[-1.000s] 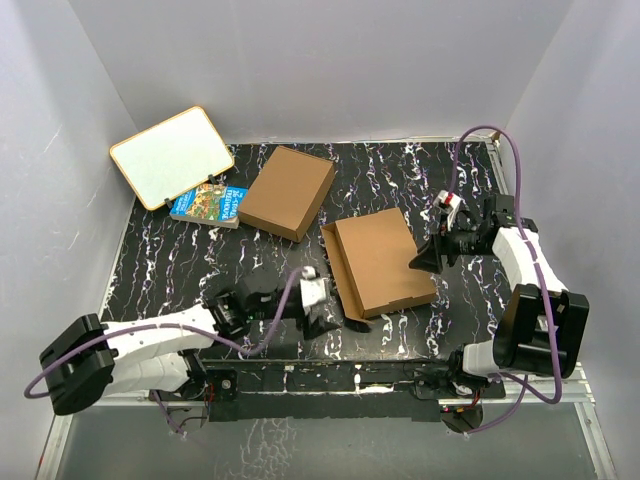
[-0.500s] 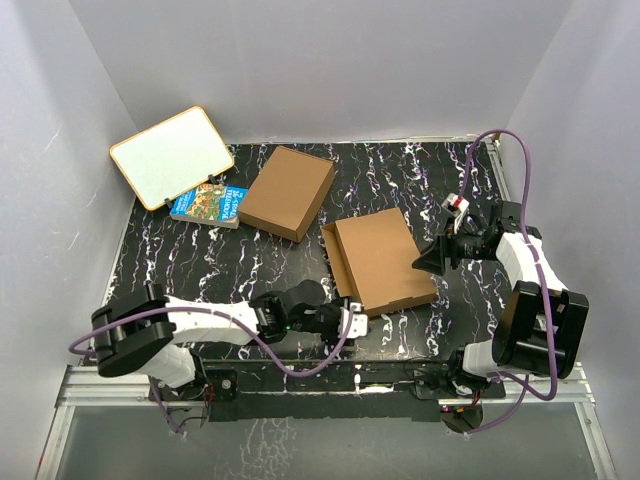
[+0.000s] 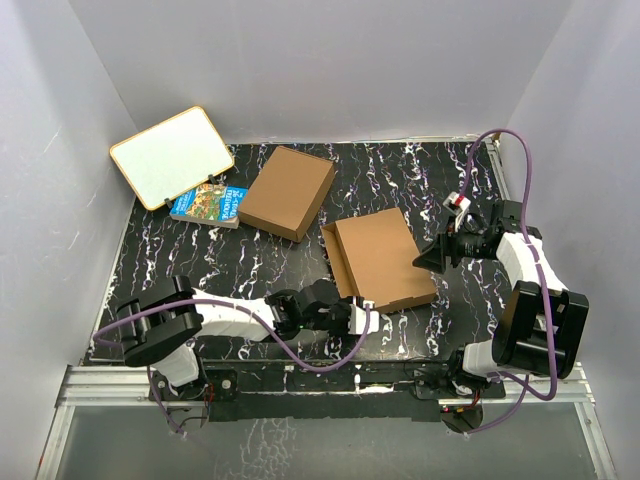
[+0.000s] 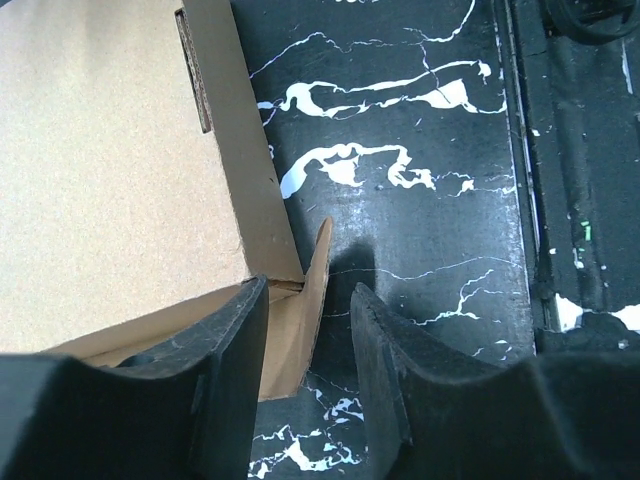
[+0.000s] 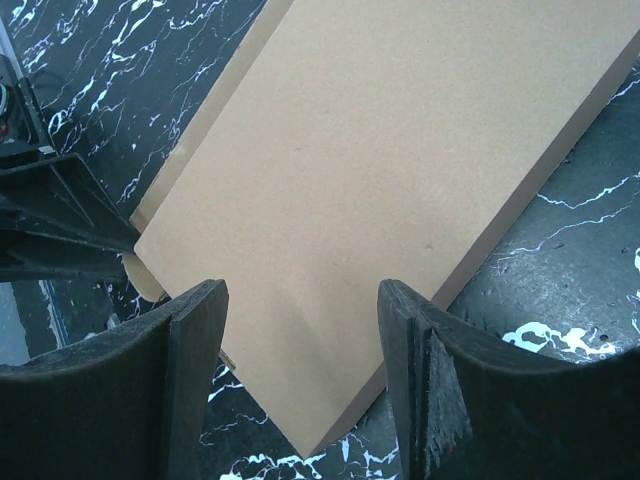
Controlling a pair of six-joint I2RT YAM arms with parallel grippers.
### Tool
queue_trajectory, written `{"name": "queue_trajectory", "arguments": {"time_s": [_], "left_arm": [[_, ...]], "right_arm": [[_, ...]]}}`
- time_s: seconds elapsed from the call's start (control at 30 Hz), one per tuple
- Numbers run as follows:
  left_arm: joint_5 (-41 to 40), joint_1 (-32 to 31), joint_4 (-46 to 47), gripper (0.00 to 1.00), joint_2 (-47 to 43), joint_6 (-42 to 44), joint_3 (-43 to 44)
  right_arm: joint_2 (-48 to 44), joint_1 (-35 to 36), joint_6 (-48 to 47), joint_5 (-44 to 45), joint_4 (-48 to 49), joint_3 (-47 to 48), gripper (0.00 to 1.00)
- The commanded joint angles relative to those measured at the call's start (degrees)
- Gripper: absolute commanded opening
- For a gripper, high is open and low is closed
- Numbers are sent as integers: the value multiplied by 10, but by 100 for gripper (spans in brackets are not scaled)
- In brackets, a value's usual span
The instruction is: Fold the paper box
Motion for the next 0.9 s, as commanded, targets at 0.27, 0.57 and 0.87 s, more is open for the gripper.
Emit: {"name": "queue_trajectory", "arguments": {"time_s": [0.27,0.57,0.87], "left_arm": [[-3,-4,21,28,5,-17,16],[1,-4,20,22,2,-25,9],[3,-4,18,19,2,-32,5]], "right_arm": [[-10,-11,36,-6,60,-10,67],[-8,-21,84,-1,94,-17,68],[-6,-22,124,10,126,-25,70]]}}
